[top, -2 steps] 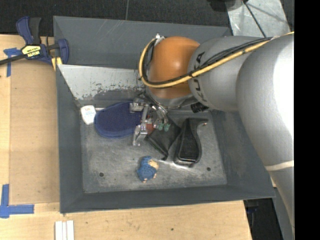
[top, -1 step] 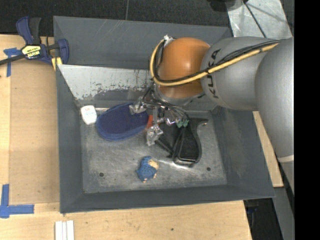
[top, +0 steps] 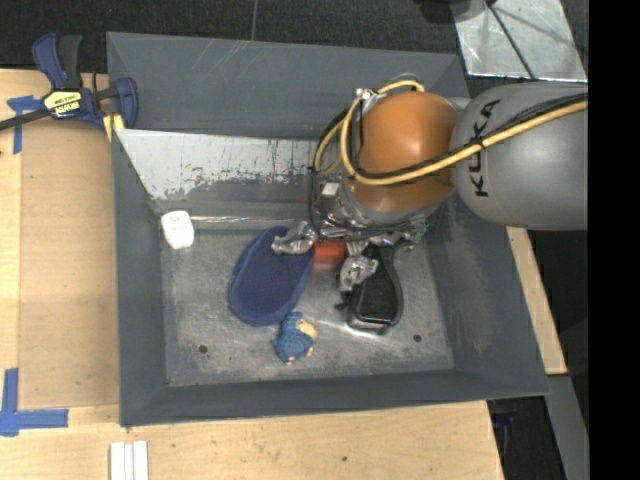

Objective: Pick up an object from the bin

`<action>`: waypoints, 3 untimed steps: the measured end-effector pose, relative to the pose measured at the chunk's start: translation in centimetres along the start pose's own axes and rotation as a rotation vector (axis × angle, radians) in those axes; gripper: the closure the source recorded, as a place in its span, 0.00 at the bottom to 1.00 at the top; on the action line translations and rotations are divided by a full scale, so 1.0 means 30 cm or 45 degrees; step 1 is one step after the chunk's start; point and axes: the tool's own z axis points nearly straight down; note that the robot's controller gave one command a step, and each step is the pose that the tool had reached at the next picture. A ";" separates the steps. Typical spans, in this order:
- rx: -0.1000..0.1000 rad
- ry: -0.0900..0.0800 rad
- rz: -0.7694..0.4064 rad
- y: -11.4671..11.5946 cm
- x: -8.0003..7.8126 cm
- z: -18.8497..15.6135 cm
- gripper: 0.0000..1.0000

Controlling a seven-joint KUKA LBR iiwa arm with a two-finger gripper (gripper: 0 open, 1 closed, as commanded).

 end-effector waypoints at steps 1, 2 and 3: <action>-0.005 -0.005 -0.470 -0.049 0.077 0.001 0.00; -0.029 0.004 -0.807 -0.137 0.056 0.009 0.00; -0.027 0.003 -0.803 -0.139 0.053 0.002 1.00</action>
Offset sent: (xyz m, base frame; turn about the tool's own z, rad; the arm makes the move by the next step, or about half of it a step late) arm -0.0096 -0.0358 -0.0135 -0.3735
